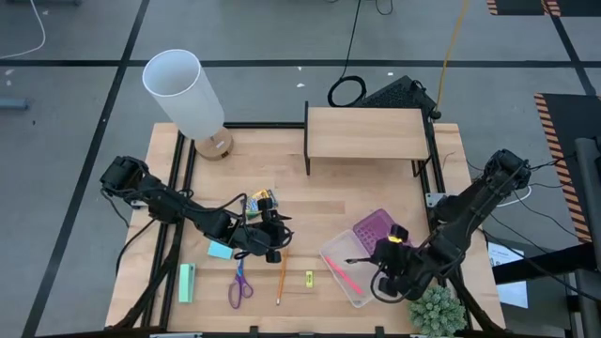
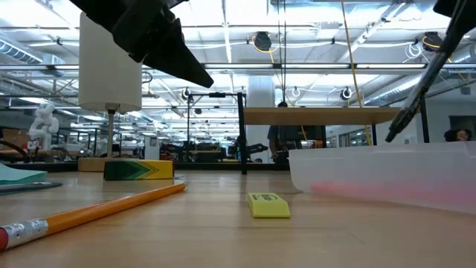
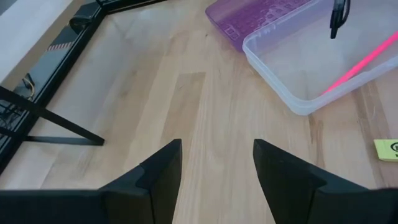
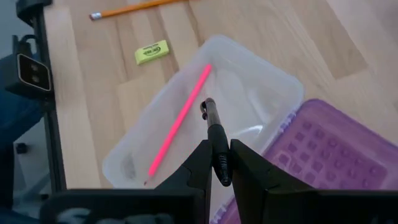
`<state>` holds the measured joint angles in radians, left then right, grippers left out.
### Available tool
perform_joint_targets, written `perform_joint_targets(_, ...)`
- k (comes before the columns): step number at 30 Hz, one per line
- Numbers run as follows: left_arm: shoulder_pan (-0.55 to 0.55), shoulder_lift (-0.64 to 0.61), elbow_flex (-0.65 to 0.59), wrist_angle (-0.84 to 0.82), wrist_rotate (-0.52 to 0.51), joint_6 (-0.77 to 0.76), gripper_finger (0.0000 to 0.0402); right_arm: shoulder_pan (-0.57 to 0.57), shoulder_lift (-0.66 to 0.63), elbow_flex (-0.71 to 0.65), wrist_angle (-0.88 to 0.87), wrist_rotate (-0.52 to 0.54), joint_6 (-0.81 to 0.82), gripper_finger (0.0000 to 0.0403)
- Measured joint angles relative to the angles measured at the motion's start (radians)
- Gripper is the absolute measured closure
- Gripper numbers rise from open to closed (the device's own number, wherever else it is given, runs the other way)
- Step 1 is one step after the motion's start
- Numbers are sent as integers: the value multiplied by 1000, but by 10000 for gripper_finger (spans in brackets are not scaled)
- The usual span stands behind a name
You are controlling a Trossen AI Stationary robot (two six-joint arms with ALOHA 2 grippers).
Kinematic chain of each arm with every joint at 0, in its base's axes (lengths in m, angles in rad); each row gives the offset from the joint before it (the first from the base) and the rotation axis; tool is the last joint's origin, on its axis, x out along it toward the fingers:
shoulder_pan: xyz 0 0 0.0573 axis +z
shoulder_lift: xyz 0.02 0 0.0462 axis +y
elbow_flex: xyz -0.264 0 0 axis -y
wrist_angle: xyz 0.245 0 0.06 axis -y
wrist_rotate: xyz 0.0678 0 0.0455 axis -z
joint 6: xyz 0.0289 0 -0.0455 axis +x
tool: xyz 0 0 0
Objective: Pack school essentials
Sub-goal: Put the black pen into the purple supply box
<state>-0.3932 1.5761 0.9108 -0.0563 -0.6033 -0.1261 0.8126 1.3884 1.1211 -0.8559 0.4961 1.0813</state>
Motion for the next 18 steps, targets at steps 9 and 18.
perform_joint_targets(9,0,0,0,0,1,-1,199,1,1,-119,90,32,149,369)
perform_joint_targets(18,0,0,0,0,1,-3,199,1,0,-177,119,158,190,369)
